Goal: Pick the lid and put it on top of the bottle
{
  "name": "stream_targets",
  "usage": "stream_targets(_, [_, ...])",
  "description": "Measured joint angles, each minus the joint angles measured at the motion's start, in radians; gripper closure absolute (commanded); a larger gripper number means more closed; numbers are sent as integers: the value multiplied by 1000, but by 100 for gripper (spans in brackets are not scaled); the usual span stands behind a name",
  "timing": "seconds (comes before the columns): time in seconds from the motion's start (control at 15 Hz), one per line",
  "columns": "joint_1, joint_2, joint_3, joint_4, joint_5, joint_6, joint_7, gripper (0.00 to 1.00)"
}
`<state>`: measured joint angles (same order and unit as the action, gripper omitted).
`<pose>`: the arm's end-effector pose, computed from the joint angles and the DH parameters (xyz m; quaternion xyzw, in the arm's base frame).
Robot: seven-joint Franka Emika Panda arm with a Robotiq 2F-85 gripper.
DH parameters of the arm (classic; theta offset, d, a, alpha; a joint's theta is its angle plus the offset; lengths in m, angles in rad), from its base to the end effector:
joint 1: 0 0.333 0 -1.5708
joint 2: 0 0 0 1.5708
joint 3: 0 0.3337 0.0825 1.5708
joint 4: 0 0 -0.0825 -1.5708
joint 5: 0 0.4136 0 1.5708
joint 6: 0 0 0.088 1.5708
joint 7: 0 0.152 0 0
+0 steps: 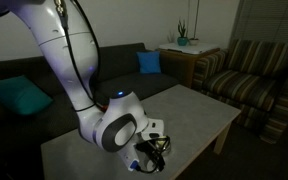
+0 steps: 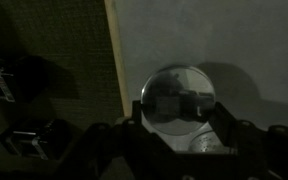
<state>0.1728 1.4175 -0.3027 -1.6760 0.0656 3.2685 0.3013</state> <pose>0.5791 -0.1031 -0.2097 0.9786 -0.1054 0.1243 0.1260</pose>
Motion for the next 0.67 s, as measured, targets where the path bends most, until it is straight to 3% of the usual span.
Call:
stream_targets(0.07, [4,-12,1,-24,8,15,-14,32])
stream_targets(0.33, [18,-32,-1,-63,28,36,-34,32])
stream_targets(0.4, [19,-32,-1,-64,28,36,-34,57])
stream_targets(0.67, [18,-24,4,-54,48,35,-40,57])
